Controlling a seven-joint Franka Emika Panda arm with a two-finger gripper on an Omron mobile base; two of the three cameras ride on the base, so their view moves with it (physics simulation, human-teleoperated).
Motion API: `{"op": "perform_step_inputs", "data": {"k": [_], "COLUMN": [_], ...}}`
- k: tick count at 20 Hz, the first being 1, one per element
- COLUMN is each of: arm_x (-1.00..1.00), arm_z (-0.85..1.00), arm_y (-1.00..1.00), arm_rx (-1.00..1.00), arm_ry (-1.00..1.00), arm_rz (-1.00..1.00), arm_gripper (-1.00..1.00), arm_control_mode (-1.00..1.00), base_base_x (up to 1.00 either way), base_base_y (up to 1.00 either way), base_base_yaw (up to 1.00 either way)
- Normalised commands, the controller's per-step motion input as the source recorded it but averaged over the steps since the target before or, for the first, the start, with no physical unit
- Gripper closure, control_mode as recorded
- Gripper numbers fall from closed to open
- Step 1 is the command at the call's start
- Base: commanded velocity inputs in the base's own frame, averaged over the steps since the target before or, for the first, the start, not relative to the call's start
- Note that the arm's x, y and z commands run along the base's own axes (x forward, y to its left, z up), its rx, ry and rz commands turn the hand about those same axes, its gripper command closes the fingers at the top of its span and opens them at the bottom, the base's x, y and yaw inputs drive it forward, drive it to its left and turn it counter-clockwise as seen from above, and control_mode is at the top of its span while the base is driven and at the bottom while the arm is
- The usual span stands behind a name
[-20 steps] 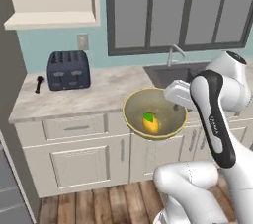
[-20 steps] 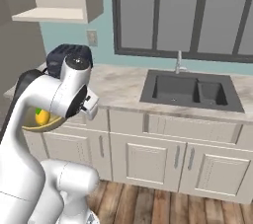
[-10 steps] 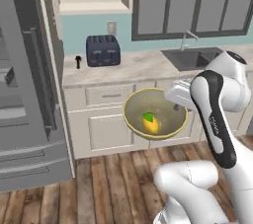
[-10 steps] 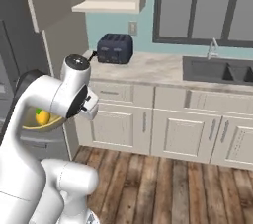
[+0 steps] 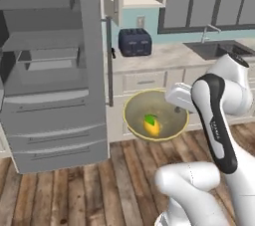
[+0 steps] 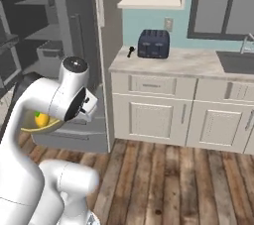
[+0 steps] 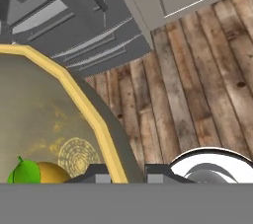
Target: Move the cup from next to the sink to the open cabinet. Then, move the bowl with the lemon to the fridge to clear the area for faucet cleaning.
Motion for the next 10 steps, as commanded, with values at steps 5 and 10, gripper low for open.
{"op": "perform_step_inputs", "data": {"k": [5, 10], "arm_x": [0.00, 0.00], "arm_z": [0.00, 0.00], "arm_y": [0.00, 0.00], "arm_rx": [0.00, 0.00], "arm_ry": [0.00, 0.00], "arm_rz": [0.00, 0.00], "arm_gripper": [1.00, 1.00], "arm_control_mode": [1.00, 1.00], "base_base_x": [0.28, 0.51], "base_base_y": [1.00, 0.96], "base_base_yaw": [-0.23, -0.26]}}
